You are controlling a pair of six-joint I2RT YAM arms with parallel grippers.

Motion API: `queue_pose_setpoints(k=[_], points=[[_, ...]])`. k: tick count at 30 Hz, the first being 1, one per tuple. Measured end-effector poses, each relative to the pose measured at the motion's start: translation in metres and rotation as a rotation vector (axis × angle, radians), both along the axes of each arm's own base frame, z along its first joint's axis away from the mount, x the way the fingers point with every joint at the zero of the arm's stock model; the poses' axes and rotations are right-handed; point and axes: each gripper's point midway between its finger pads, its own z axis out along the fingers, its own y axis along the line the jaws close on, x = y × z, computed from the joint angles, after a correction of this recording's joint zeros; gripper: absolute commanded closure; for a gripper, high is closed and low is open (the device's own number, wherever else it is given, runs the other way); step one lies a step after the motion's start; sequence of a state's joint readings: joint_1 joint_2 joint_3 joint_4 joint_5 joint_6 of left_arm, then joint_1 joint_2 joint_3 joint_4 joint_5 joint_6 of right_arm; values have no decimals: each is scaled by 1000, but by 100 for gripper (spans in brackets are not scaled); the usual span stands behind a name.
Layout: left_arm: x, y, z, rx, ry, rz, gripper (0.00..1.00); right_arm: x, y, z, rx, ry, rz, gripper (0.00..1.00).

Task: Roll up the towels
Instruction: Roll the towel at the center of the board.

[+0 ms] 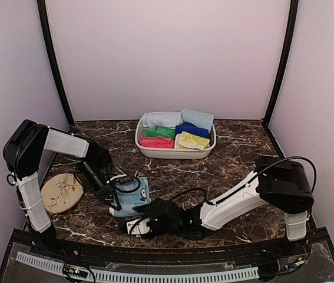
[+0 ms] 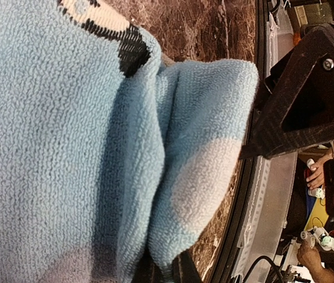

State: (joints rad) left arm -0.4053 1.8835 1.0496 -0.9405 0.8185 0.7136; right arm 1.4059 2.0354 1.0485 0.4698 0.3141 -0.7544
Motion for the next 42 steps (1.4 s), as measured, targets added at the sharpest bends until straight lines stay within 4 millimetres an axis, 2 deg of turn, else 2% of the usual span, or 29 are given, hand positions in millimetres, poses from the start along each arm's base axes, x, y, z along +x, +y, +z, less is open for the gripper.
queue_pose_setpoints(k=[3,7,11,12,15,18,19,22,26,34,37,42], points=[[2,0,3,-3,5,-2,98,11,8,-7,-15,-12,-4,54],[3,-1,6,-13,-4,-14,78,32,10,-14,-32,18,-37,72],[4,1,5,-11,-25,-27,69,46,15,-15,-33,119,-70,87],[4,3,5,-8,-42,-29,60,48,16,-14,-28,168,-80,90],[7,11,5,8,-135,-30,55,53,20,-10,-7,307,-98,96],[15,19,11,20,-280,-17,40,58,19,-8,7,453,-110,97],[20,23,14,21,-351,-5,38,57,18,-9,7,497,-108,98],[30,32,26,10,-537,19,37,54,16,-11,7,629,-109,100],[28,40,40,-19,-724,2,38,52,18,-10,13,832,-107,100],[18,38,65,-93,-899,-84,38,59,21,-6,43,1313,-167,100],[9,28,65,-111,-925,-151,38,61,25,-6,34,1467,-209,100],[-4,10,50,-97,-934,-285,39,52,27,-5,-4,1636,-279,100]])
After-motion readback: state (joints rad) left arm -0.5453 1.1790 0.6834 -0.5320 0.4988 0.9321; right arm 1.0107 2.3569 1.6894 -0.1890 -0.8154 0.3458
